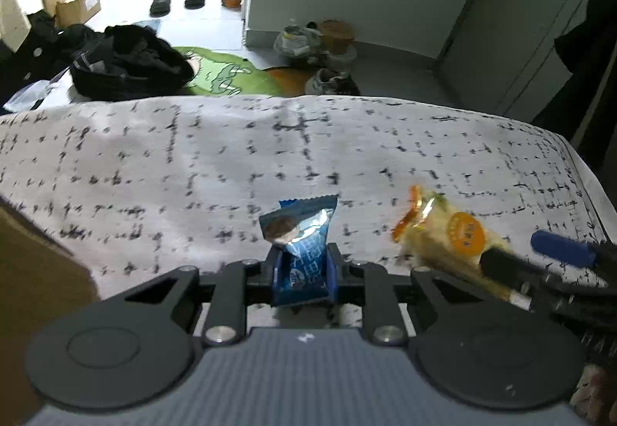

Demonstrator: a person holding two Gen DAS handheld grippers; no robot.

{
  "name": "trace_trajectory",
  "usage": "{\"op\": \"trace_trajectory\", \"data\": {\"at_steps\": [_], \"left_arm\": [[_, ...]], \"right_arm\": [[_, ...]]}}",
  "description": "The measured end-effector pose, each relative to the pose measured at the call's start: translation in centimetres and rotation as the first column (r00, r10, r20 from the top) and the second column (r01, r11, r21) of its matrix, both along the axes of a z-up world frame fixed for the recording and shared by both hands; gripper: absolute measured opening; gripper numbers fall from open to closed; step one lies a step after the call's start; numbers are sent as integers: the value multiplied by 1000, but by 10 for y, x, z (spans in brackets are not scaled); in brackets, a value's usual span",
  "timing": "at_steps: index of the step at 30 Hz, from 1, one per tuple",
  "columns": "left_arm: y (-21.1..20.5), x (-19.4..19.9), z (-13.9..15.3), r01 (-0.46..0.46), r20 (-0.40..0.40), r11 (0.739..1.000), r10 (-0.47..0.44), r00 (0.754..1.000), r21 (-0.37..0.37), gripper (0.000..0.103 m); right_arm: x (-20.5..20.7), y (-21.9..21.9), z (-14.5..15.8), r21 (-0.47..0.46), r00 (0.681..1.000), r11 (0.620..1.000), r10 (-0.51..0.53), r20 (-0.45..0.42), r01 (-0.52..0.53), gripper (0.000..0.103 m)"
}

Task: Organize snacks
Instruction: 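Grasp the blue candy with left tool while right tool grasps the bread pack, then carry the blue candy and bread pack over the box and release inside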

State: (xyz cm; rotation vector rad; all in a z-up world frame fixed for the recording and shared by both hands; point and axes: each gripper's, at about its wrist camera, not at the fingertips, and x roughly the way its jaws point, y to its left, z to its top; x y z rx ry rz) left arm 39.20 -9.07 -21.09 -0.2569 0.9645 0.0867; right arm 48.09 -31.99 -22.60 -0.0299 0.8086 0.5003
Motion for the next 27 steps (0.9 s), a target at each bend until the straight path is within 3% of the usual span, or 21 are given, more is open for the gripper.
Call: {"op": "trace_trajectory", "data": {"at_steps": [7, 12, 13, 16, 17, 27], "left_arm": [[3, -9, 3, -10, -4, 1000, 10, 1000, 6, 21], [7, -13, 0, -10, -15, 1000, 10, 1000, 1, 21], [7, -13, 0, -9, -14, 1000, 9, 1000, 1, 21], [7, -15, 0, -13, -17, 1000, 13, 1000, -2, 21], [7, -16, 1, -12, -17, 1000, 12, 1000, 0, 21], [6, -36, 16, 11, -5, 1000, -11, 1000, 4, 20]], "right_arm": [[7, 21, 5, -10, 998, 998, 56, 36, -56, 73], [8, 33, -4, -61, 996, 994, 87, -7, -88, 73], [7, 35, -6, -78, 995, 992, 94, -21, -95, 69], [3, 41, -15, -143, 991, 983, 108, -80, -119, 41], [-1, 41, -14, -153, 992, 982, 105, -69, -115, 37], [-31, 32, 4, -57, 995, 996, 66, -79, -71, 35]]}}
